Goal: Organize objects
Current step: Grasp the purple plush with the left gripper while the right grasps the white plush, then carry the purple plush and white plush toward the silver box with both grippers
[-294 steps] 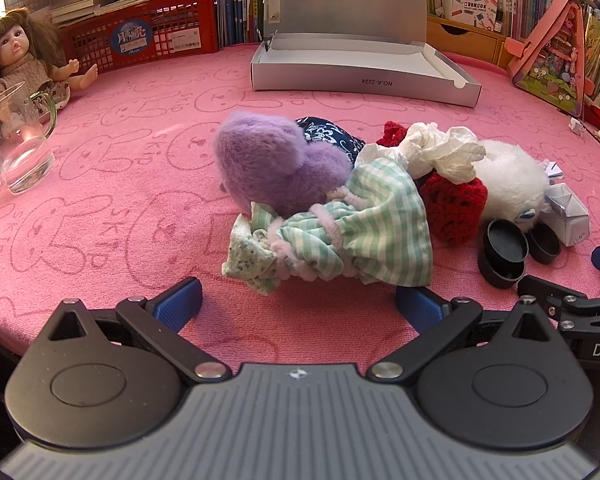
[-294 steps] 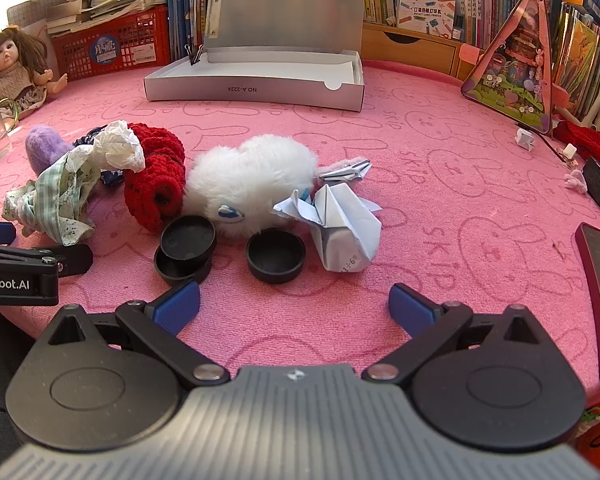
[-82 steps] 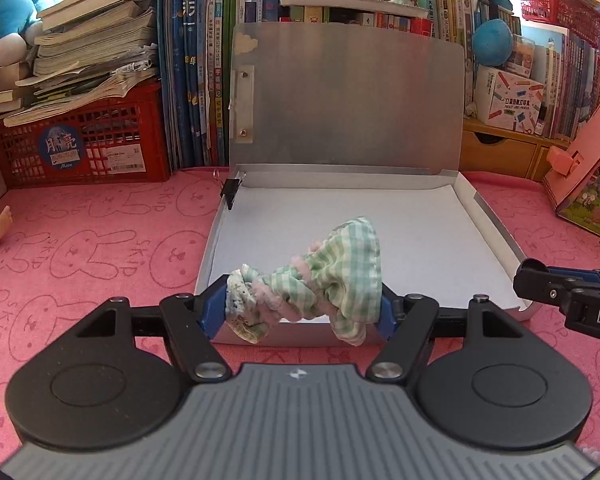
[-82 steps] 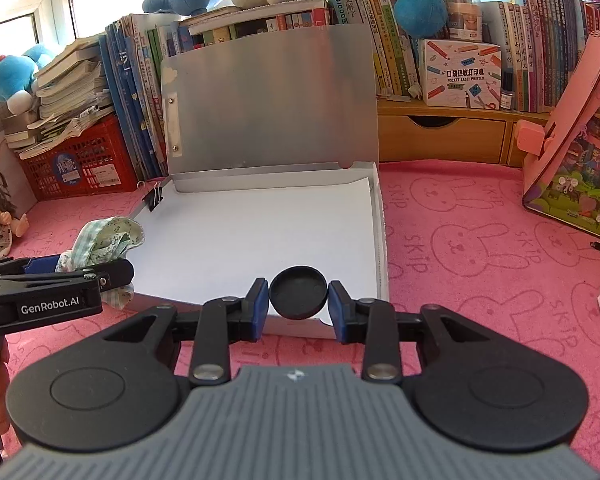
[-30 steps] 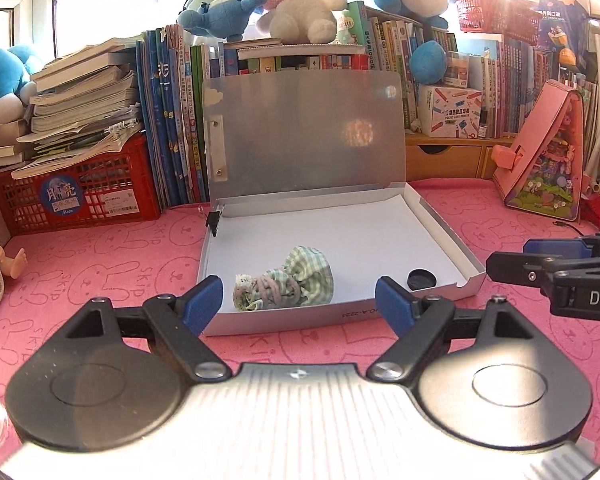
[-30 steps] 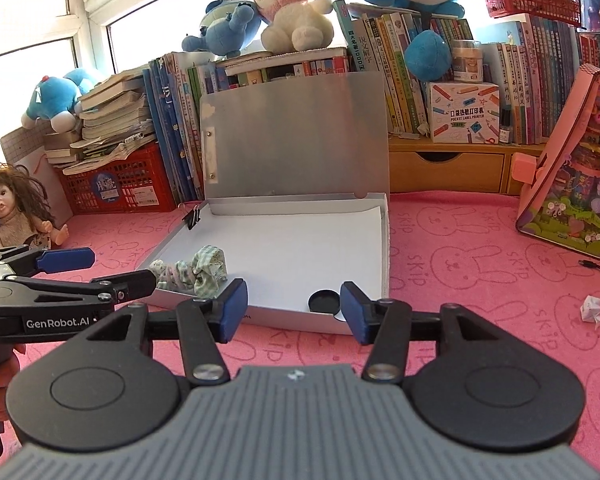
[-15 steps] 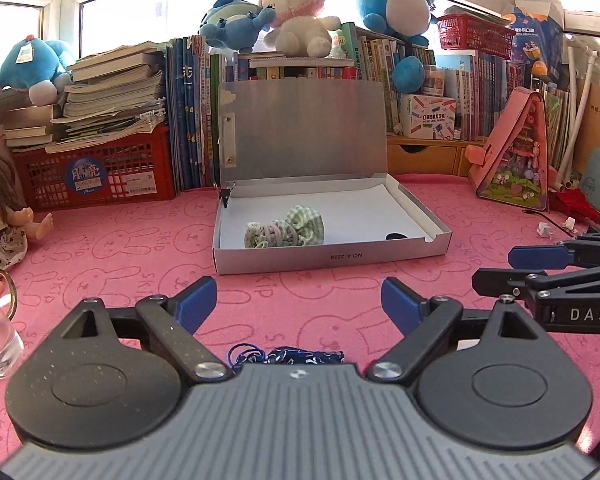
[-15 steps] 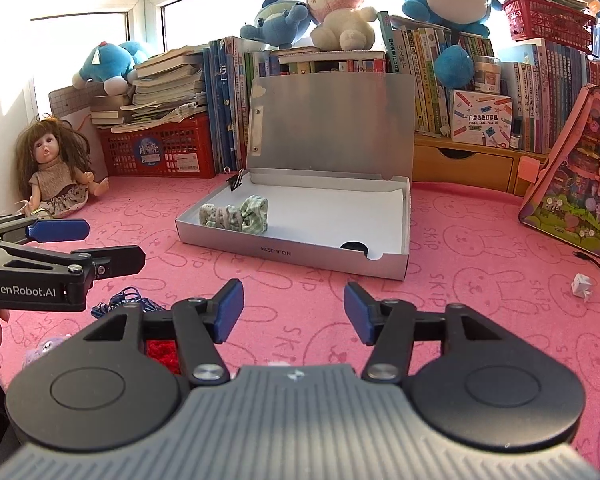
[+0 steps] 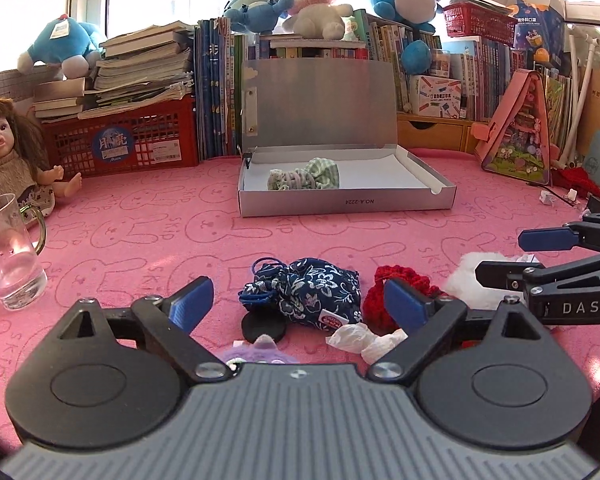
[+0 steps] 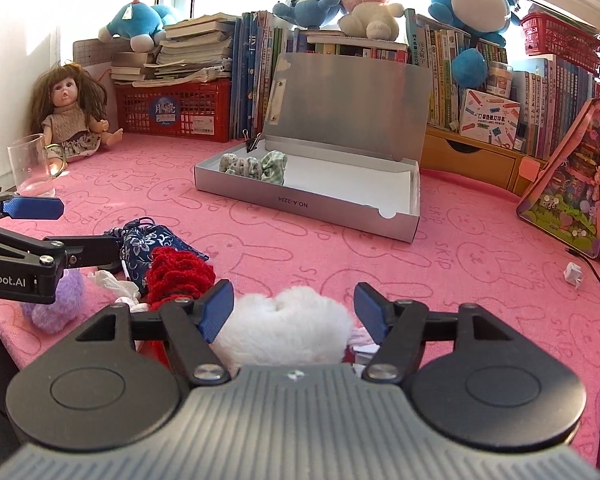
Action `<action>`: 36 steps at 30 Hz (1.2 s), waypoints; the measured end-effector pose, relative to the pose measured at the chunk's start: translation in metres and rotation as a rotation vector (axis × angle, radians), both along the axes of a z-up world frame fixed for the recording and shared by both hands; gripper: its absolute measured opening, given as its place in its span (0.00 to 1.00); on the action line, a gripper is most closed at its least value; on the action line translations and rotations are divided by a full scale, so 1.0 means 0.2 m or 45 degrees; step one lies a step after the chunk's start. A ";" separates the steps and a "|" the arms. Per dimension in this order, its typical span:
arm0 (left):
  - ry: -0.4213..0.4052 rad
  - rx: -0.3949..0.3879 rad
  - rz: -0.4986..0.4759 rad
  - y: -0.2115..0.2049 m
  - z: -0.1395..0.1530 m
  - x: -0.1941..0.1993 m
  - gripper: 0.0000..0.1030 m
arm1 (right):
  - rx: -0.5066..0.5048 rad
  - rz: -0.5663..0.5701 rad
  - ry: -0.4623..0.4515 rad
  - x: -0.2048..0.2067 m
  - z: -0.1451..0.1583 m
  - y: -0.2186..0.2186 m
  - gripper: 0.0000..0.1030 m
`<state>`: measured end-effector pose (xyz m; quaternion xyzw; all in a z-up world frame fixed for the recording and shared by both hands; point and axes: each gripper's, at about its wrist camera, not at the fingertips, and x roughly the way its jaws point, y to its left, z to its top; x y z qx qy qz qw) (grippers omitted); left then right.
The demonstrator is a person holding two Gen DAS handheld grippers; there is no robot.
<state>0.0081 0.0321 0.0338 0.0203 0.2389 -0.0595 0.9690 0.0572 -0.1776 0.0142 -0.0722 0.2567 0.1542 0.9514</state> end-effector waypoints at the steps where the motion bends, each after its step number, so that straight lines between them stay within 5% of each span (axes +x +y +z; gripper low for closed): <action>1: 0.002 0.000 0.000 0.01 -0.01 -0.01 0.93 | -0.002 0.000 0.004 0.00 -0.01 0.00 0.77; 19: 0.079 0.027 0.078 0.04 -0.21 -0.05 0.95 | -0.042 0.011 -0.002 0.02 -0.15 0.03 0.95; 36: 0.080 0.007 0.131 0.04 -0.28 -0.03 1.00 | -0.140 0.037 0.003 0.03 -0.20 0.09 0.95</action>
